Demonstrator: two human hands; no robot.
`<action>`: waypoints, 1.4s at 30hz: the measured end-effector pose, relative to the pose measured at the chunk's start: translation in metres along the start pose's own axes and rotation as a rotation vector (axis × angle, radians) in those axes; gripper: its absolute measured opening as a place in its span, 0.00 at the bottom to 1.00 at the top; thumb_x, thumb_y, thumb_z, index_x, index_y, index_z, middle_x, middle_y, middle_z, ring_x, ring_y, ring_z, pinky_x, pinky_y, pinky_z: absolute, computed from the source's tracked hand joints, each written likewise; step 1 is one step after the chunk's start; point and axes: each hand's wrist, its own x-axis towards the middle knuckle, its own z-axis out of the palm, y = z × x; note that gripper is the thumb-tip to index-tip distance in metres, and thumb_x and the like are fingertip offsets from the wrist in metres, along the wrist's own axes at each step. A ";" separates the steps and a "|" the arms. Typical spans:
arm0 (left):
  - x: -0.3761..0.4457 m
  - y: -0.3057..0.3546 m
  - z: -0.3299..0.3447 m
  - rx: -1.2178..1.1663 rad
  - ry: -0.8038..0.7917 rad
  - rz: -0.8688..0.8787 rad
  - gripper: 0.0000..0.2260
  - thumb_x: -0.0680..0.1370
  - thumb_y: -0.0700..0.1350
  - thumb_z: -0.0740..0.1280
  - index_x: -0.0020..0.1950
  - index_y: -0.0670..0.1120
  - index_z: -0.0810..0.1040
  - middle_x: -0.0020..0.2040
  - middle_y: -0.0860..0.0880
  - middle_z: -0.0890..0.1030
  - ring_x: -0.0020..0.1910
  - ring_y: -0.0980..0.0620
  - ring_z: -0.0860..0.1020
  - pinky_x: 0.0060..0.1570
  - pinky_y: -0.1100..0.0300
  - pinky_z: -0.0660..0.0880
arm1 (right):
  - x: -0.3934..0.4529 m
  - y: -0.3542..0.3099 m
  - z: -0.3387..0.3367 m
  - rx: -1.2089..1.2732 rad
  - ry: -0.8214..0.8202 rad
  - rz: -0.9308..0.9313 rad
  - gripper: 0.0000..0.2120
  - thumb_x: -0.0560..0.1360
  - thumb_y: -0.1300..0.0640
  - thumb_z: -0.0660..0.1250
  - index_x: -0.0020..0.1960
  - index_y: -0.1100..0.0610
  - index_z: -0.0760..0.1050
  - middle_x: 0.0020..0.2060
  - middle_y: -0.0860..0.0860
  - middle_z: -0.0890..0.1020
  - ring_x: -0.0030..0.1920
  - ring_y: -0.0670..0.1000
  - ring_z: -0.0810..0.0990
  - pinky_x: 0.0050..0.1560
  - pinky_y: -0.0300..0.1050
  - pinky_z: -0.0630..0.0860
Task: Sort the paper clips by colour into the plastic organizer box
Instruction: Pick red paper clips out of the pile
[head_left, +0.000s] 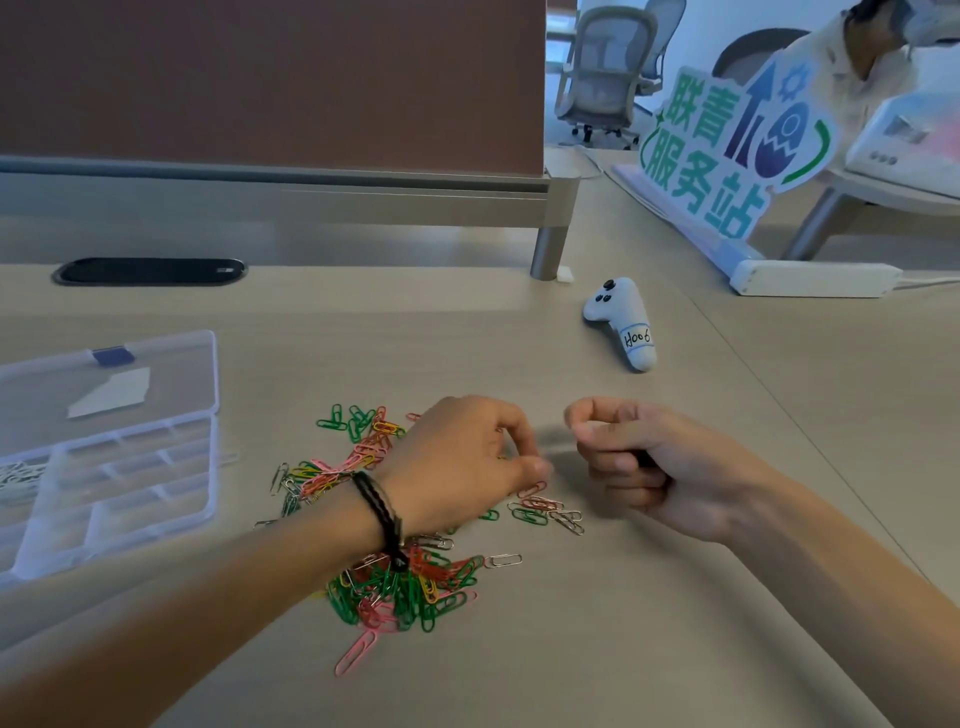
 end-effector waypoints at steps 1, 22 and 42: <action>0.001 0.002 0.003 0.114 0.020 0.034 0.08 0.73 0.57 0.72 0.43 0.54 0.81 0.24 0.56 0.70 0.26 0.60 0.70 0.31 0.61 0.64 | -0.001 0.000 -0.003 -0.015 0.005 -0.003 0.05 0.79 0.62 0.64 0.50 0.58 0.78 0.26 0.51 0.65 0.25 0.45 0.52 0.23 0.39 0.48; 0.003 -0.022 -0.023 -1.098 -0.355 -0.288 0.14 0.83 0.51 0.58 0.39 0.48 0.65 0.28 0.52 0.56 0.22 0.58 0.54 0.19 0.65 0.48 | -0.004 -0.006 0.045 -1.839 0.129 -0.352 0.09 0.77 0.49 0.62 0.53 0.49 0.78 0.39 0.50 0.77 0.43 0.57 0.74 0.40 0.46 0.67; 0.001 -0.042 -0.026 0.316 0.082 0.216 0.06 0.75 0.57 0.71 0.49 0.59 0.82 0.25 0.56 0.74 0.29 0.60 0.73 0.32 0.63 0.64 | 0.011 -0.007 0.019 -0.053 0.049 -0.100 0.15 0.82 0.55 0.59 0.37 0.56 0.67 0.28 0.51 0.59 0.30 0.49 0.50 0.29 0.43 0.47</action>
